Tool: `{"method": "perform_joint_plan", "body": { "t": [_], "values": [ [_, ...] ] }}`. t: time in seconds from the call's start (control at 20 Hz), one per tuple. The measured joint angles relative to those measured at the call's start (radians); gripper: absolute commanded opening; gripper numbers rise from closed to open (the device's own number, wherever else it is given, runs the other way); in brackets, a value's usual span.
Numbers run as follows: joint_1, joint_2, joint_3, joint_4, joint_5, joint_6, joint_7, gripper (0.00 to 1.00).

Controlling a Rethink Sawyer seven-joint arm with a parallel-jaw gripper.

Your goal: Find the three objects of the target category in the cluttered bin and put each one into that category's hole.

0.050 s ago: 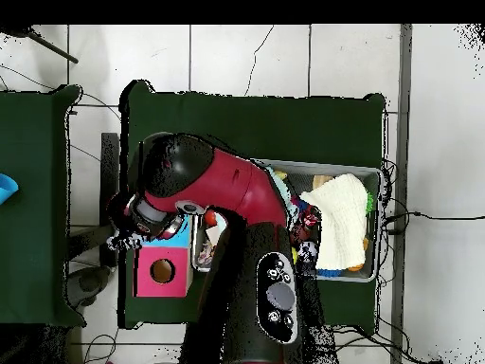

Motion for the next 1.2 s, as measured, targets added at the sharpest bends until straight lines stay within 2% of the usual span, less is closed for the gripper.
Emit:
{"method": "perform_joint_plan", "body": {
  "t": [0.6, 1.05, 1.1, 1.2],
  "values": [
    [0.0, -0.058, -0.001, 0.019, -0.011, 0.0, 0.0, 0.0],
    [0.0, -0.027, 0.0, 0.02, -0.024, 0.0, 0.0, 0.0],
    [0.0, -0.021, 0.0, 0.02, -0.027, 0.0, 0.0, 1.0],
    [0.0, -0.013, 0.0, 0.019, -0.034, 0.0, 0.0, 1.0]
  ]
}}
